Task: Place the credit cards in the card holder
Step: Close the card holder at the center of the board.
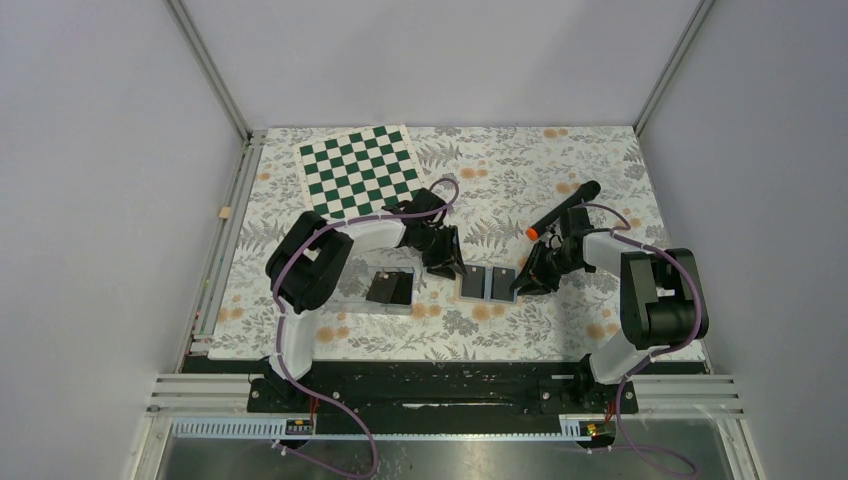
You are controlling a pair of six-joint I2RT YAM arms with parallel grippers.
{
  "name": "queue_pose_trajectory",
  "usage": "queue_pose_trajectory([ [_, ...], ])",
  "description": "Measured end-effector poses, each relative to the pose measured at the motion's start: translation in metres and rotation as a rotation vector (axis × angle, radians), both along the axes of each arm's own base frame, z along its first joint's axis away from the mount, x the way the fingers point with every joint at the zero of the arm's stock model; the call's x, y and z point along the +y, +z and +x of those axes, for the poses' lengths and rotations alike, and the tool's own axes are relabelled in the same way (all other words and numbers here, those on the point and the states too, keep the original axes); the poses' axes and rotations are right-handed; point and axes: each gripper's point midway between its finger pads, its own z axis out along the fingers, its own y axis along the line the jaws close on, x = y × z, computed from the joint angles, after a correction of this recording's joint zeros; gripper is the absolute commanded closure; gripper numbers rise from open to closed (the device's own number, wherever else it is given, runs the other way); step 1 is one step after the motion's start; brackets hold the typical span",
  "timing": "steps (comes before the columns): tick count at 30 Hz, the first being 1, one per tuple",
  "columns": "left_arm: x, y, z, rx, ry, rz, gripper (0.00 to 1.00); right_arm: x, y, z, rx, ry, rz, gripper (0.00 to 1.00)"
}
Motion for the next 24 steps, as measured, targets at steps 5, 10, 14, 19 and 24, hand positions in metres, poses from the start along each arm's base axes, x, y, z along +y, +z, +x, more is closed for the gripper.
queue_pose_trajectory([
  [5,-0.003,0.001,0.001,-0.005,0.0,-0.024,0.65,0.0,0.0,0.0,0.0,0.0,0.0,0.67],
  [10,-0.006,0.006,-0.001,0.001,-0.004,-0.057,0.66,0.0,0.0,-0.001,0.006,0.0,-0.001,0.67],
  [14,-0.008,0.02,-0.002,-0.011,-0.004,-0.085,0.66,0.0,0.0,-0.001,0.007,0.0,-0.002,0.67],
  [19,-0.017,0.048,-0.001,-0.046,-0.018,-0.162,0.66,0.0,0.0,-0.001,0.008,0.0,-0.001,0.67],
  [24,-0.029,0.058,-0.008,-0.038,-0.047,-0.205,0.66,0.0,0.0,-0.001,0.008,0.0,-0.001,0.67],
])
